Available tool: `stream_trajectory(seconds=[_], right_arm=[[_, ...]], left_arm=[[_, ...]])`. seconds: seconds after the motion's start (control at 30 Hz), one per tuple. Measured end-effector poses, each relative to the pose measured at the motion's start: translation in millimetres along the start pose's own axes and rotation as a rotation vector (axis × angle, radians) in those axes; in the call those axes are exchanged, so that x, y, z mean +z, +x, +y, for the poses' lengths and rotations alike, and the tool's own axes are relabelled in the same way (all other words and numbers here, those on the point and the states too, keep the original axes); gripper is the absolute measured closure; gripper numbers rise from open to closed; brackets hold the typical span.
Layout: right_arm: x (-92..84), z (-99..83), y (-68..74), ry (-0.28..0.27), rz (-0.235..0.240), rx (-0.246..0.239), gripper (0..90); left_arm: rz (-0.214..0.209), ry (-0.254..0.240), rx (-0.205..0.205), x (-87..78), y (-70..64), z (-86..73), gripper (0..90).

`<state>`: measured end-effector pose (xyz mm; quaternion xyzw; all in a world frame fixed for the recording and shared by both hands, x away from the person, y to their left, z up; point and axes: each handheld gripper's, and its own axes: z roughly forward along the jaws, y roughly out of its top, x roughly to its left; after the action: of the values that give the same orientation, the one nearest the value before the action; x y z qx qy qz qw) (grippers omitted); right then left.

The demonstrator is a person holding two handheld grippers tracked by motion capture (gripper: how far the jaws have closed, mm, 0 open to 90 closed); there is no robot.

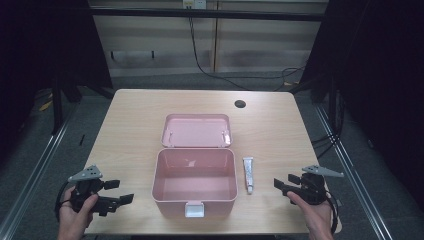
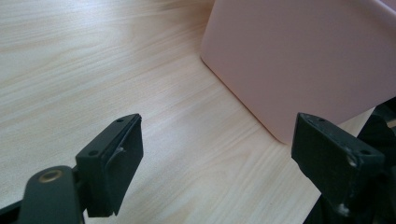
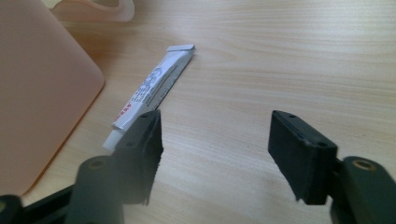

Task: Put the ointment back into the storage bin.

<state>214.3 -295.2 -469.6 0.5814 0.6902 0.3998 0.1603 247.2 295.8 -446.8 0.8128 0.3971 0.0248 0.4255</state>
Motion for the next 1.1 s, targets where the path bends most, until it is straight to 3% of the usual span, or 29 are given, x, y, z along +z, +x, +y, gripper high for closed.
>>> stream_trajectory(seconds=[0.23,0.4,0.47,0.57,0.73,0.87,0.97,1.1], right_arm=[[-0.5,4.1,9.6,0.039,-0.009,-0.034,36.0],[1.3,7.5,13.4,0.028,0.004,-0.05,35.9],[0.9,10.7,15.8,0.013,0.02,-0.06,39.9],[-0.3,19.8,18.7,0.0,0.062,-0.04,44.2],[0.1,34.6,22.1,0.03,0.076,0.006,49.3],[3.1,42.4,24.9,0.046,0.097,-0.013,53.6],[6.6,53.0,34.1,0.067,0.087,-0.068,55.8],[9.5,62.5,39.8,0.077,0.11,-0.079,59.9]], left_arm=[[-0.006,0.005,0.005,0.1,-0.3,-0.3,16.8],[0.001,0.007,0.002,0.4,-0.1,-0.5,16.8],[0.0,0.008,0.002,0.7,0.2,-0.7,16.8],[0.003,0.013,0.003,0.9,0.2,-0.8,16.8],[0.001,0.01,0.001,0.4,0.5,-0.9,16.8],[-0.001,0.009,0.002,0.3,0.4,-1.1,16.8],[-0.001,0.01,-0.002,0.1,1.0,-1.4,16.8],[0.001,0.009,-0.003,0.5,0.6,-1.6,16.8]])
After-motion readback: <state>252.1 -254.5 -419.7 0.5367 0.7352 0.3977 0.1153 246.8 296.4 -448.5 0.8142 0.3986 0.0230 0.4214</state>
